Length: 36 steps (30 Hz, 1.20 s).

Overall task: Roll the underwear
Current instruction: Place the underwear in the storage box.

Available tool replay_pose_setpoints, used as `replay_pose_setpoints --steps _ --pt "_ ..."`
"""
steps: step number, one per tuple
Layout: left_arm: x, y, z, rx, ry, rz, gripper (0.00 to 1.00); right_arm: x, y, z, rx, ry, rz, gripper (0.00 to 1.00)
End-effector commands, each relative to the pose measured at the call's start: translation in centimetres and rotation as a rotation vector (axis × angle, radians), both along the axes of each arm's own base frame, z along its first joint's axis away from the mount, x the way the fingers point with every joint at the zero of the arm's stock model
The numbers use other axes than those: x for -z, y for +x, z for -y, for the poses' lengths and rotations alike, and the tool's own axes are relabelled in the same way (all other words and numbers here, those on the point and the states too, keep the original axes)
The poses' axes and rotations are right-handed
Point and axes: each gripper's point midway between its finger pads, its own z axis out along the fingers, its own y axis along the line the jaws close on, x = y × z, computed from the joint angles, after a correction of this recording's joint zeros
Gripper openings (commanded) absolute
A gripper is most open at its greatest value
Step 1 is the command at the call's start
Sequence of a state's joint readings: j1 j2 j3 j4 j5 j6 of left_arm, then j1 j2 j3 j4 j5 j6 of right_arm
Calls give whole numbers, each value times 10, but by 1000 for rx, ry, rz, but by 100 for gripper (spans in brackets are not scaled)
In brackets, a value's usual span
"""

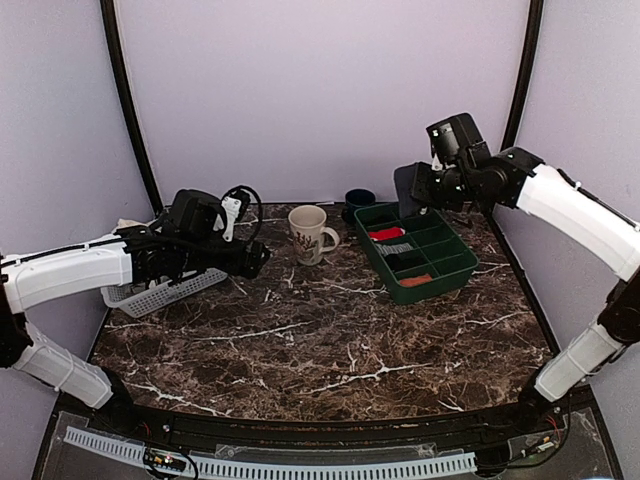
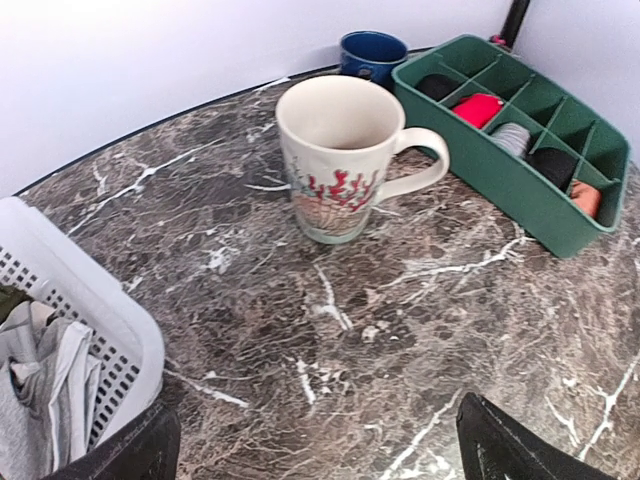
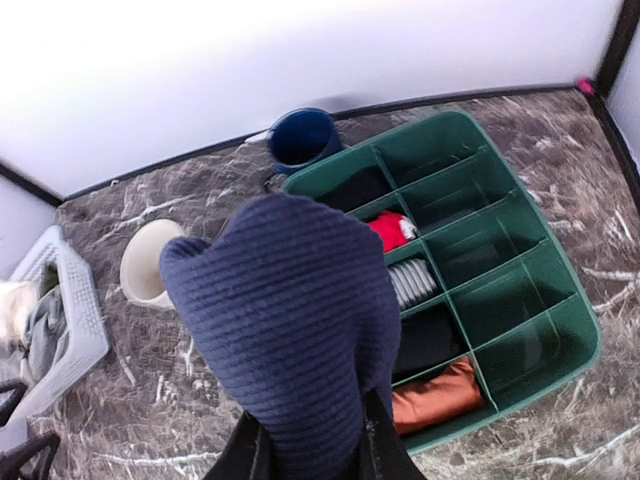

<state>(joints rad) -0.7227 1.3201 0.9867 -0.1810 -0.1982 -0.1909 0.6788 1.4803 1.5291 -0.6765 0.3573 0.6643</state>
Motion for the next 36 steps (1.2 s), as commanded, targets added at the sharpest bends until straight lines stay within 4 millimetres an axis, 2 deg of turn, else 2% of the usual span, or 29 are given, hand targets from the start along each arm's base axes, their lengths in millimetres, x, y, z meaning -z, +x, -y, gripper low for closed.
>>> replay_pose_setpoints --steps 1,2,5,9,14,21,25,36 --pt "-8 9 -13 -84 37 31 99 30 4 48 288 -19 -191 0" --pt "-7 10 -13 -84 41 33 99 29 6 52 306 -7 -197 0" --pt "-3 13 -13 -90 56 33 99 57 21 82 427 -15 -272 0" --pt "1 17 -16 -115 77 36 99 97 19 116 596 23 -436 0" --pt "0 23 -16 -126 89 57 99 123 20 138 722 -28 -537 0" --pt "13 27 -18 -145 134 40 99 154 18 157 858 -71 -673 0" --pt "15 28 -18 -153 133 45 99 167 18 158 906 -82 -741 0" --pt "18 35 -18 -161 162 59 99 196 38 135 904 39 -788 0"
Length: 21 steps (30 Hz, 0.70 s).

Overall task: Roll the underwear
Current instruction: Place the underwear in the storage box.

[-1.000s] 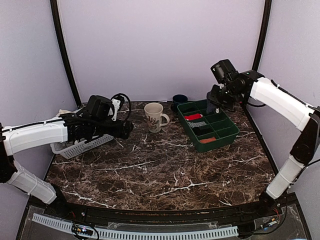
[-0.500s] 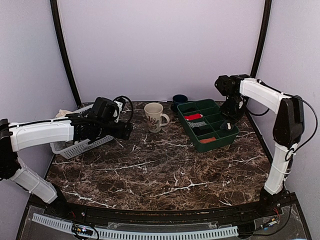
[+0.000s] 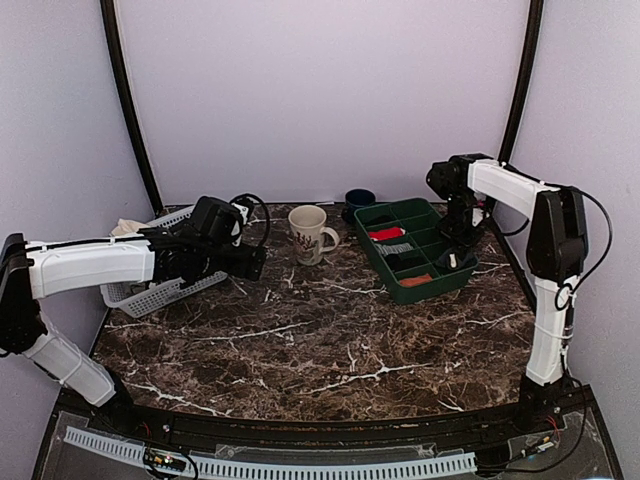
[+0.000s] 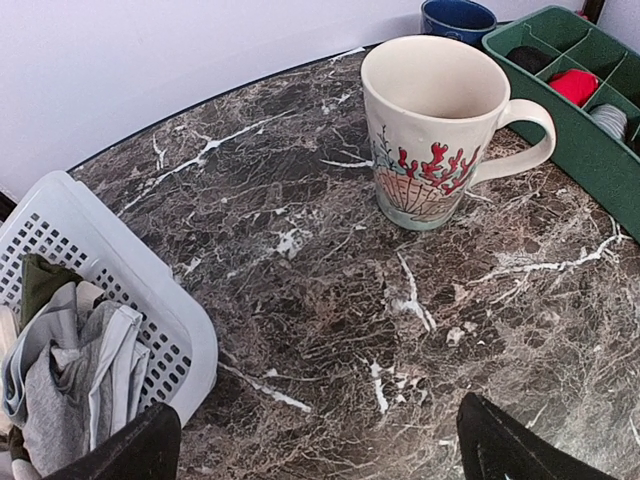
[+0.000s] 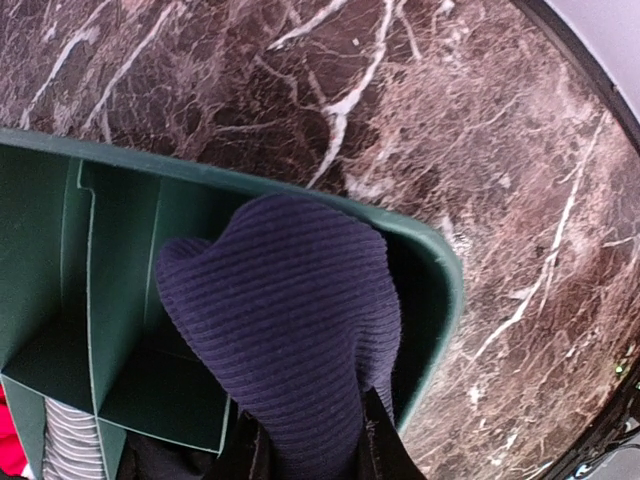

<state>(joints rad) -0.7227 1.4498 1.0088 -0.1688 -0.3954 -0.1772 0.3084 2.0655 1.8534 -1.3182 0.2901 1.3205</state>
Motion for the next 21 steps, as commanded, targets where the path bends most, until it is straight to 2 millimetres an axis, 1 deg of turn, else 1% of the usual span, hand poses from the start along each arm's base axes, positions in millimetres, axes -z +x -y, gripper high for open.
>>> replay_pose_setpoints --steps 1,6,8,11,14,17,21 --pt "-14 8 1 -9 4 47 99 10 10 -11 33 57 6 0" --pt "-16 10 -1 -13 28 56 99 32 6 -17 52 93 -22 0" --pt "-19 10 -2 -14 30 62 99 36 8 -18 53 95 -14 0" --pt "-21 9 -4 -19 30 69 99 39 11 -15 62 71 0 0" --pt "-19 8 -5 -17 39 66 99 46 12 -13 69 65 5 0" --pt "-20 8 -6 -17 49 69 99 54 7 -11 83 63 -4 0" --pt "-19 7 -8 -20 57 69 99 54 2 -9 105 66 10 0"
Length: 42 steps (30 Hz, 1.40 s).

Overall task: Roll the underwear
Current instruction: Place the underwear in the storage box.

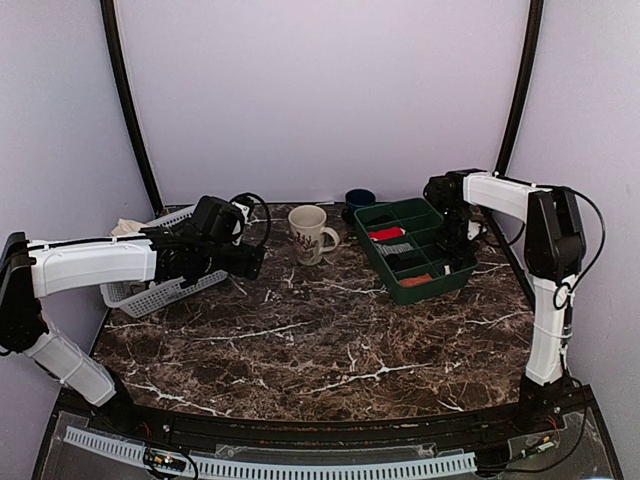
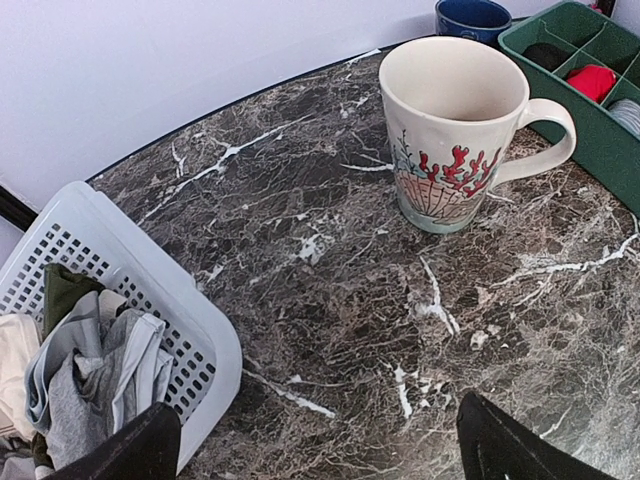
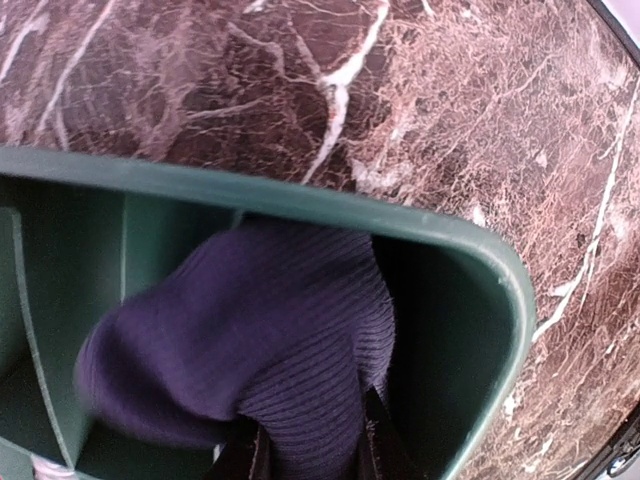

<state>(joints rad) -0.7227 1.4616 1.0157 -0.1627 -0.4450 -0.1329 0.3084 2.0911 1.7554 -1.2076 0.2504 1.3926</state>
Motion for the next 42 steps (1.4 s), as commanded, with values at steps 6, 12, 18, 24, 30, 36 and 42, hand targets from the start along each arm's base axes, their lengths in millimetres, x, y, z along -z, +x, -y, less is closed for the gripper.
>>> replay_pose_setpoints --steps 6,12,18,24,30,36,42 --pt "-17 2 -1 0 -12 42 99 25 9 -5 39 43 61 0" --pt "-20 3 0 6 -3 53 99 23 18 -12 37 81 110 11" --pt "-19 1 -1 4 -7 49 99 5 23 -7 35 57 150 28" --pt "-18 2 1 3 -30 49 99 -4 23 -7 38 65 165 43" --pt "-18 0 2 5 -45 47 99 -17 26 -5 28 58 188 52" --pt "-17 -1 2 11 -46 43 99 -35 29 -5 22 61 221 60" --pt "-17 0 3 15 -50 46 99 -47 30 -5 29 72 249 74"
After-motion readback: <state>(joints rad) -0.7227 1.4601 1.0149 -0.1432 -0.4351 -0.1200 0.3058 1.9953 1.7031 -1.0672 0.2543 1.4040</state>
